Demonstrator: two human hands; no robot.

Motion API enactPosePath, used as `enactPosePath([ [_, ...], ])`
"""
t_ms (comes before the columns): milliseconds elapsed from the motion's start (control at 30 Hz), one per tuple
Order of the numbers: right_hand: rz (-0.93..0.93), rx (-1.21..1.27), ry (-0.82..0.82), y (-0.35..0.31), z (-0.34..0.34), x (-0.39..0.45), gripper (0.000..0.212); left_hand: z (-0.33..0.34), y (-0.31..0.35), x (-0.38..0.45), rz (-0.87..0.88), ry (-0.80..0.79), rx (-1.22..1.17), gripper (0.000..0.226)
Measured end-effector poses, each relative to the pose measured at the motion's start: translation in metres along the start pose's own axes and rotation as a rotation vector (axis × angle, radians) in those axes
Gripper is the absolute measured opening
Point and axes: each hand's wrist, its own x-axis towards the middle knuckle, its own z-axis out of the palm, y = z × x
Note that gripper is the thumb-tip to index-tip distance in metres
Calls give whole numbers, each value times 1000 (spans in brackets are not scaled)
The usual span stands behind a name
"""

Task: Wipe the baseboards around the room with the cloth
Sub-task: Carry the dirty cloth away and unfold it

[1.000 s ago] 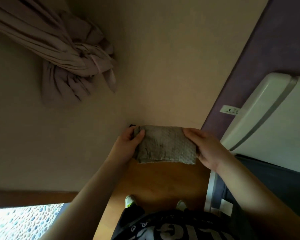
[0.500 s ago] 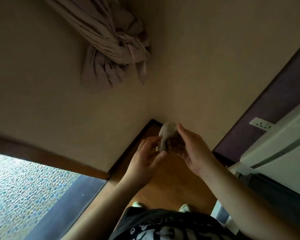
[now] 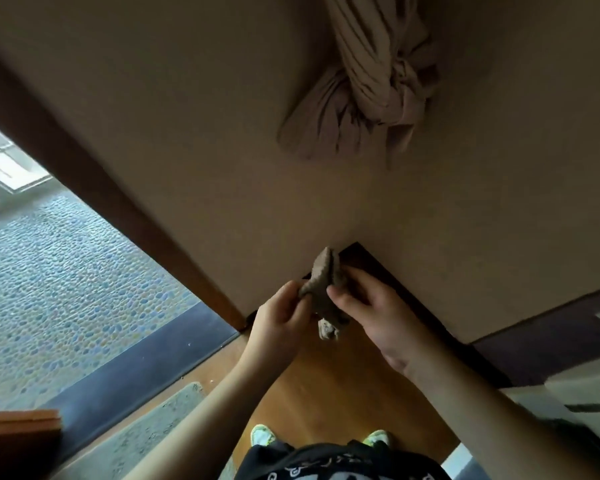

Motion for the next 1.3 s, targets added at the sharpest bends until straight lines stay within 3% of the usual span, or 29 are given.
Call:
enactPosePath([
  [133,-9,-91,38,-4,63,24,26,-66,-26,-11,-47,58,-97,18],
  [267,-2,-26,28,-10,116,49,24,-134,-57,-18,-157,154,-317,23],
  [433,13,75,-55,-23,167,74,6,-212,-90,-30,-194,330,-369,22],
  [600,34,96,-189,-42,203,91,17,-264,-110,-44,-183,452,-368,20],
  [833,121,185,-323,-57,252,115,11,-289,-134,-54,-249,604,-406,12],
  [900,167,245,-391,-60,263,123,13,-292,-141,-56,-293,672,-419,21],
  [1000,223,297,-504,-66,279,138,17,-294,-146,-59,-324,762,-267,36],
  [1067,256,285,-580,-69,290,147,20,-291,-142,-60,-291,819,-118,29],
  [1167,306,213,-698,-70,303,159,29,-279,-124,-57,-137,769,-97,14],
  [1300,341,184,-837,-70,316,172,27,-262,-112,-49,-172,714,-77,29],
])
